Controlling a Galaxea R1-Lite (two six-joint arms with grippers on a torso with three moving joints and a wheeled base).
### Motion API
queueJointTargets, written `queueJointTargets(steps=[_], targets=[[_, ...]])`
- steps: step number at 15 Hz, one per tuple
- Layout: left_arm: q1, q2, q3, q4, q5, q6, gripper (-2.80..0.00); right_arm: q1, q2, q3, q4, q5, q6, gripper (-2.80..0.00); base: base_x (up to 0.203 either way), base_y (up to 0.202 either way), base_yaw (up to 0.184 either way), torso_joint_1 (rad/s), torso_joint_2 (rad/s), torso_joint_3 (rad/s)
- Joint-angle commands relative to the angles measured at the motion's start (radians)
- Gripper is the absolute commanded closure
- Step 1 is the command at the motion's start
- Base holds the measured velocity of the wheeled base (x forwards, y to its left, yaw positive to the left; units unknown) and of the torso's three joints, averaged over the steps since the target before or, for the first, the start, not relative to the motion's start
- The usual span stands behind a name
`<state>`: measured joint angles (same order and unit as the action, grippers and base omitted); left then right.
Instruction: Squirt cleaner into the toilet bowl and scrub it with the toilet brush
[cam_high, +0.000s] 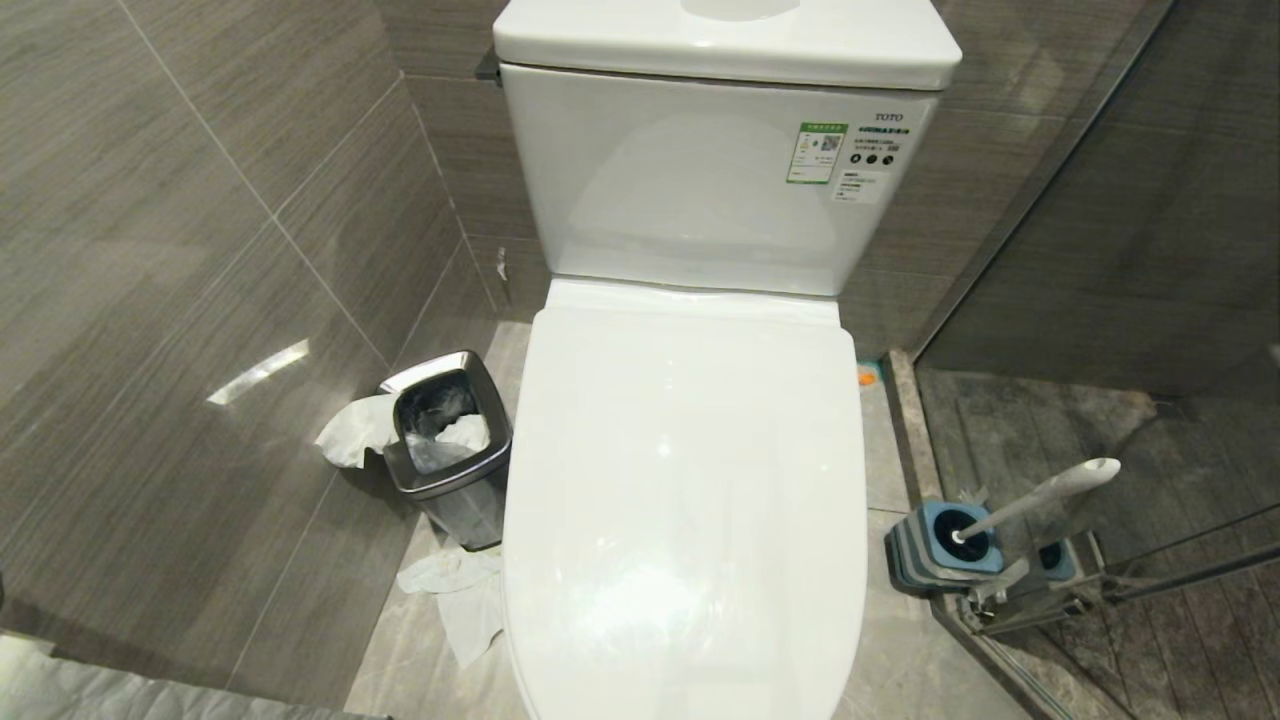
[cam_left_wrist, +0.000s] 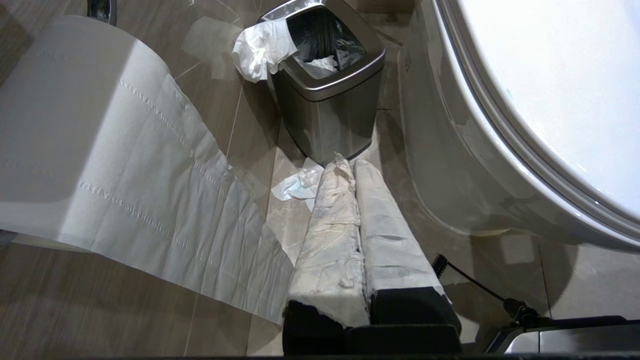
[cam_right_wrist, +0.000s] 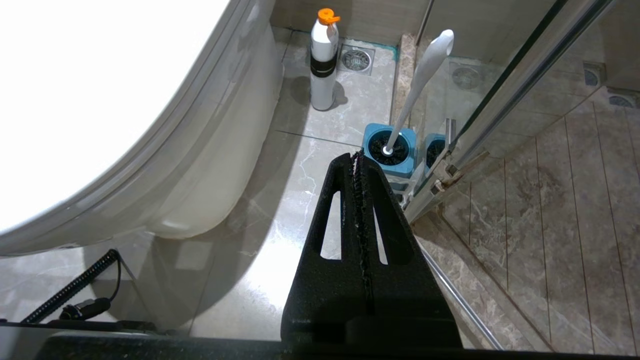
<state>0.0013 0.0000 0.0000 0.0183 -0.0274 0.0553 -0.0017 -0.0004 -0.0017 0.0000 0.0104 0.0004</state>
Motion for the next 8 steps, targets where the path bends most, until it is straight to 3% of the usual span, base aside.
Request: queueJointTargets(steps=[1, 8], targets=[[0.0, 0.002, -0.002, 0.0, 0.0, 0.0, 0.0, 0.0, 0.0, 0.0, 0.0, 0.0, 0.0, 0.0, 0.0, 0.0, 0.0, 0.0, 0.0, 0.0], [0.0, 0.002, 0.0, 0.0, 0.0, 0.0, 0.0, 0.0, 0.0, 0.0, 0.0, 0.0, 0.0, 0.0, 0.0, 0.0, 0.0, 0.0, 0.0, 0.0]])
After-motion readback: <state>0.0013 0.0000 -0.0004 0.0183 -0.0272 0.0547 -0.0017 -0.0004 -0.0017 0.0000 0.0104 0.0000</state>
